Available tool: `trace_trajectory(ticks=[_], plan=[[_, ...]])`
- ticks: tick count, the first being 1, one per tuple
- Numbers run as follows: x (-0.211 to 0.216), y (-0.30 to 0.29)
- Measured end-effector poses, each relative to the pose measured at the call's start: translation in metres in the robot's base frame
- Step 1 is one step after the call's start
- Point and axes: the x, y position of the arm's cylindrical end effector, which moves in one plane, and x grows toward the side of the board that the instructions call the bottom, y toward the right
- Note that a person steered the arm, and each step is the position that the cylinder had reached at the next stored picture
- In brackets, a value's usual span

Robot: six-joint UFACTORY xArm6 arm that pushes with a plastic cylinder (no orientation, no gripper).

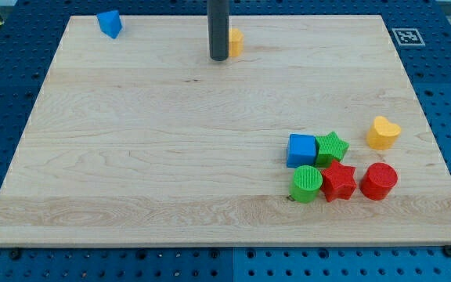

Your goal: Push yellow hexagon to the top center

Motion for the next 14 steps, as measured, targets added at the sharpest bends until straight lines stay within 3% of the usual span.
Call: trace_trajectory(ticks=[5, 9, 14], plan=[[-0.01, 0.058], [-0.036, 0.034], [-0.026, 0.017]])
